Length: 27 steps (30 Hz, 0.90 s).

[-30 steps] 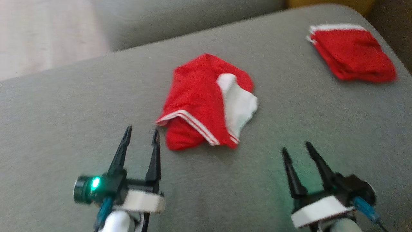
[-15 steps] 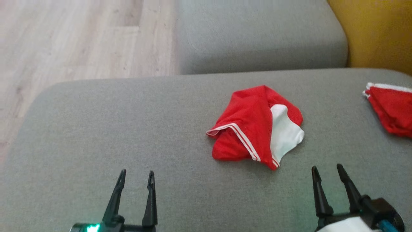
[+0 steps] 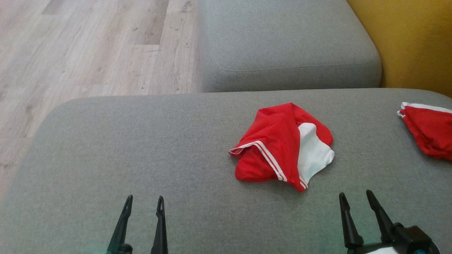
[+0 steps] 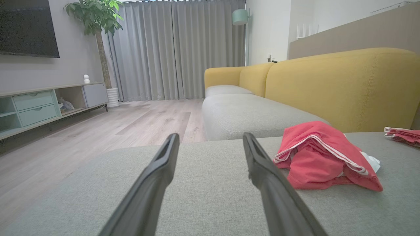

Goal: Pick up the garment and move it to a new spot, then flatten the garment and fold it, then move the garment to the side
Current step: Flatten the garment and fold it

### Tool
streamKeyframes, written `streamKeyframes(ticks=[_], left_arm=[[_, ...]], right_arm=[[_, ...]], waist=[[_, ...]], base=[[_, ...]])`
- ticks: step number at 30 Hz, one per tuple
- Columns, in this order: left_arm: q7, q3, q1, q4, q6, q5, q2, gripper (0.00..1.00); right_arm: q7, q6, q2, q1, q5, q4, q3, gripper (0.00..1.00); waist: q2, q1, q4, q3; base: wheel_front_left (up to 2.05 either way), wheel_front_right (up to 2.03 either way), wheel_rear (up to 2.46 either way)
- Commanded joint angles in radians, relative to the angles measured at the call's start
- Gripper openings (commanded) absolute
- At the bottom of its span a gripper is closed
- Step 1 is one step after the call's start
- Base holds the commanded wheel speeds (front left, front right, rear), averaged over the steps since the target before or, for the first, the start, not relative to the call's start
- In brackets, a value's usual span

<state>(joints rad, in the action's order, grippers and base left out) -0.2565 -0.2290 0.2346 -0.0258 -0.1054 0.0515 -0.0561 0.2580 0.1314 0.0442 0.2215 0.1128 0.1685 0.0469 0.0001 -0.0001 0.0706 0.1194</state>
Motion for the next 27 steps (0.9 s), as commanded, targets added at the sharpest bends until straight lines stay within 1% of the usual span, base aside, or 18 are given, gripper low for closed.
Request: streamKeyframes(ticks=[1,18,23,27], left_arm=[[-0.005,0.035,-0.031,0.033,0.0,-0.004,0.006,1.0],[-0.005,0.028,-0.029,0.022,0.008,-0.004,0.006,1.0],[-0.005,-0.026,-0.058,-0.026,0.048,-0.013,0.006,1.0],[-0.005,-0.115,-0.119,-0.099,0.096,-0.009,0.006,1.0]], right_arm=[[0.004,-0.001,0.006,-0.025,0.004,-0.035,0.025,1.0],[0.004,-0.001,0.006,-0.027,0.009,-0.038,0.028,1.0],[0.004,-0.001,0.006,-0.041,0.002,-0.039,0.043,1.0],[0.004,-0.001,0.006,-0.055,-0.01,-0.038,0.057,1.0]], waist=[[-0.0001,0.0001,0.0,0.0],[-0.0001,0.0001,0.008,-0.012],[-0.0001,0.0001,-0.013,-0.035],[-0.0001,0.0001,-0.052,-0.057]], base=[[0.0,0.0,0.0],[0.0,0.0,0.0],[0.0,0.0,0.0],[0.0,0.0,0.0]])
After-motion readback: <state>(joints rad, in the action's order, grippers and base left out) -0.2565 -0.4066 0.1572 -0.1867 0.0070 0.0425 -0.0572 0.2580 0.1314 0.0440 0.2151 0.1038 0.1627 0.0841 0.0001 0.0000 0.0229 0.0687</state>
